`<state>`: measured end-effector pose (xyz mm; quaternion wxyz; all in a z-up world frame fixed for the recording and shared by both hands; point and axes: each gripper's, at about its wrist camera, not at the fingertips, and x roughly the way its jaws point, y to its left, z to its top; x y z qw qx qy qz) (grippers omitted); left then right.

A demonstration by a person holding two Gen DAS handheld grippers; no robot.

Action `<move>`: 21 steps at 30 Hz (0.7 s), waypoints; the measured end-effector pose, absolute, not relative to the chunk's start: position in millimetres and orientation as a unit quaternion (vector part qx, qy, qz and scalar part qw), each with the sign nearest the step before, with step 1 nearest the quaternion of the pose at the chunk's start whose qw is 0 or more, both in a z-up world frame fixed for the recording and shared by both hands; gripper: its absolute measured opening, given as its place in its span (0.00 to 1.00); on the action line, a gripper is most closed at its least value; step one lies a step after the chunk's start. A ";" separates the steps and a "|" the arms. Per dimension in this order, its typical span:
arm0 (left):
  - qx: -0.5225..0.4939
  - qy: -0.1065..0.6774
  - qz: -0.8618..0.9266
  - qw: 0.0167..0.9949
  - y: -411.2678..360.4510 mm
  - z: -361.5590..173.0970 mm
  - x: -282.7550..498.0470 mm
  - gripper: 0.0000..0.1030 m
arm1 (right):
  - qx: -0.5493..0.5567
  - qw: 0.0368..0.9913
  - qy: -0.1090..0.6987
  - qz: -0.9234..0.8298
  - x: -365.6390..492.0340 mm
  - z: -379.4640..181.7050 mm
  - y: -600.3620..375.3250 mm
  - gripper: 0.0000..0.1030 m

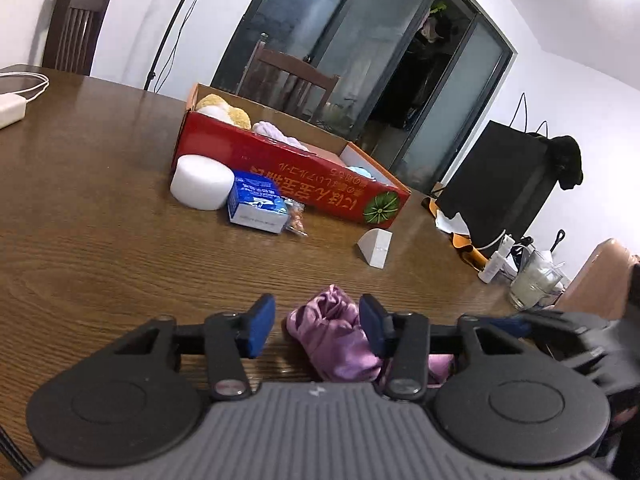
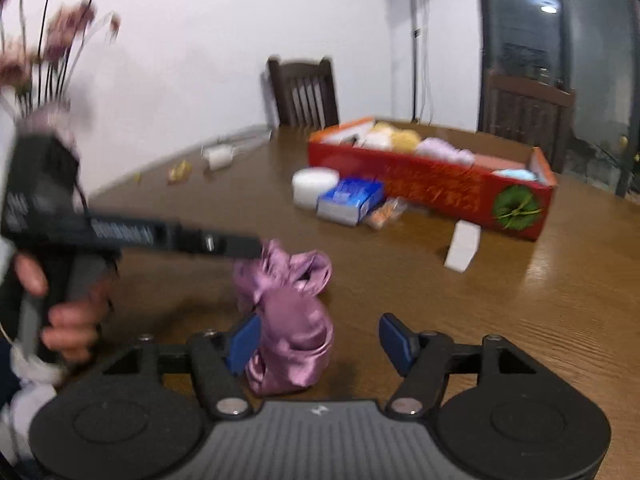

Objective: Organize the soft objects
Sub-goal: 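Lower and close both grippers on the pink satin pouch, then carry the pink satin pouch into the cardboard box and open both grippers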

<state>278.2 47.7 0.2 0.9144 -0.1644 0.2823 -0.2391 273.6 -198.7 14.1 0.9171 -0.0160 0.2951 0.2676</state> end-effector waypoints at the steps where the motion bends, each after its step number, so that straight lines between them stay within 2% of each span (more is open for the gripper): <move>1: -0.166 0.285 -0.237 0.914 46.8 -1.0 278.4 0.46 | 0.007 0.921 0.286 0.266 271.0 19.8 -205.3 0.63; 3: -0.172 0.292 -0.232 0.912 45.1 -3.0 281.9 0.46 | 0.053 0.922 0.275 0.266 270.4 25.4 -212.6 0.63; 4: -0.176 0.291 -0.231 0.911 45.8 -3.0 281.9 0.46 | 0.080 0.921 0.276 0.265 272.1 25.2 -216.6 0.60; 5: -0.178 0.288 -0.233 0.911 45.9 -3.0 283.1 0.47 | 0.094 0.919 0.279 0.263 273.4 23.8 -217.2 0.51; 7: -0.177 0.288 -0.231 0.912 45.7 -4.2 283.9 0.46 | 0.099 0.918 0.293 0.249 278.5 17.5 -215.6 0.44; 9: -0.173 0.292 -0.231 0.912 44.6 -4.9 283.1 0.45 | 0.080 0.920 0.301 0.238 278.5 11.8 -210.0 0.43; 13: -0.172 0.304 -0.239 0.906 41.7 -6.3 284.0 0.37 | 0.095 0.903 0.319 0.272 274.8 -0.5 -200.5 0.41; 15: -0.174 0.304 -0.248 0.903 41.6 -7.3 283.8 0.26 | 0.091 0.900 0.329 0.272 276.1 -6.2 -193.8 0.41; 16: -0.176 0.304 -0.255 0.901 41.9 -7.6 283.6 0.22 | 0.089 0.899 0.332 0.273 276.8 -8.1 -191.8 0.33; 21: -0.174 0.294 -0.260 0.903 40.4 -5.8 281.0 0.18 | 0.092 0.899 0.333 0.268 279.3 -7.7 -194.2 0.27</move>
